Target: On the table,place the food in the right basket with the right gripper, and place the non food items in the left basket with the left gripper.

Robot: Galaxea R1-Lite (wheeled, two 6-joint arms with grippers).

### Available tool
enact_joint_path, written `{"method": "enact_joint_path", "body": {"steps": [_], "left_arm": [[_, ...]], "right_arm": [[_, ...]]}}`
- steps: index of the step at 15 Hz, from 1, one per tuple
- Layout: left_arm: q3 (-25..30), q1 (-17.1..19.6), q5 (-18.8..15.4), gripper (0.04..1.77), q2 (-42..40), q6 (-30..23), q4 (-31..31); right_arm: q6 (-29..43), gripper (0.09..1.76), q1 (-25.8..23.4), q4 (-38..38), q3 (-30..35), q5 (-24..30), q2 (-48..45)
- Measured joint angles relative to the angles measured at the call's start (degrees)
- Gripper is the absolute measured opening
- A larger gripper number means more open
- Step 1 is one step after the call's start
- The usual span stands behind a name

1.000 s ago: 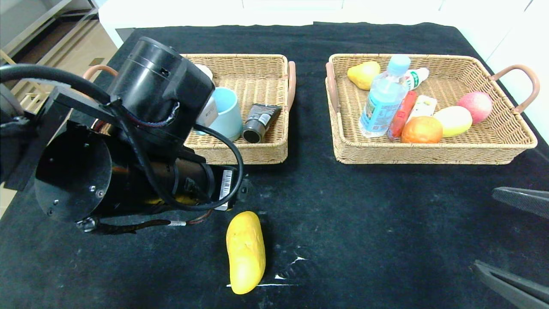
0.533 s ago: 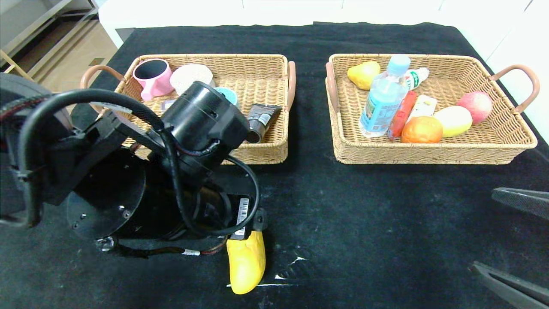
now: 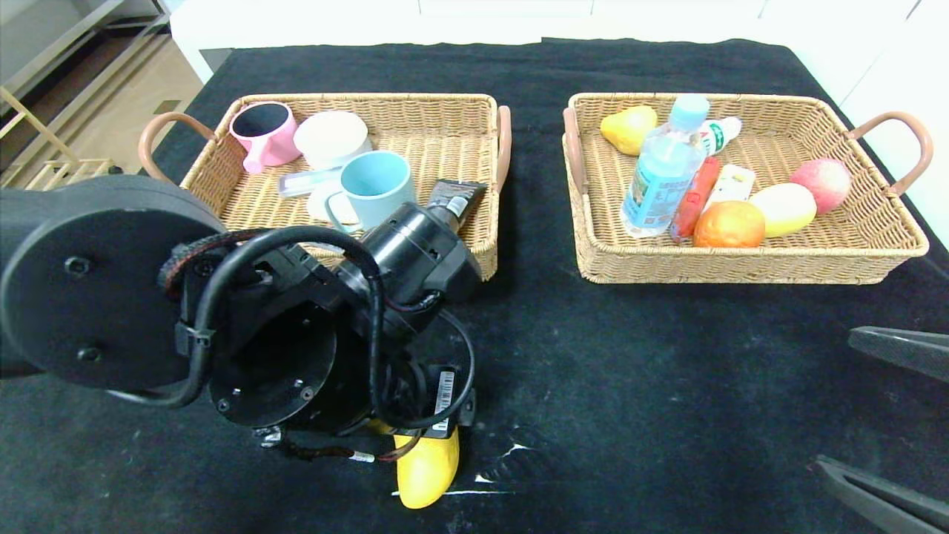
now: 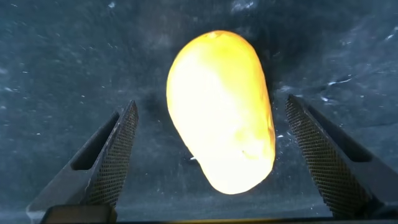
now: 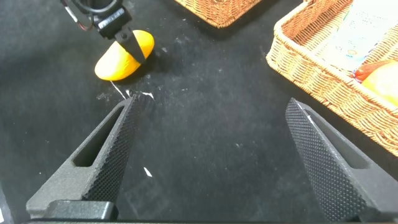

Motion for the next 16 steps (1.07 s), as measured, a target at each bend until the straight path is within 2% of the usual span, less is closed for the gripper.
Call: {"method": "enact_joint_path", "body": {"steps": [6,7,9,11,16], "left_arm": [[1.1,-0.6,-0.1,1.72,2.0,-0.5,-0.1],[1.2,-0.6,0.1,1.61,2.1,-0.5,-0.1],[1.3,-0.6,0.2,1.26,2.4,-0.4,0.0],[1.4,-0.6,0.3,1.05,2.7,-0.4,0.0],[0.8,-0.5,0.5,0.97,3.4,-0.5,-0.2]], "right_arm": [[-0.4,1.71,0.1,0.0,0.2,0.0,0.3],[-0.5,1.71,0.1,0.0,0.2,0.0,0.3],[-0.5,1.71,0.1,0.0,0.2,0.0,0.3],[-0.5,1.71,0.1,0.0,0.2,0.0,0.3],[-0.6,1.71,0.0,0.0,0.2,0.2,0.4]]}}
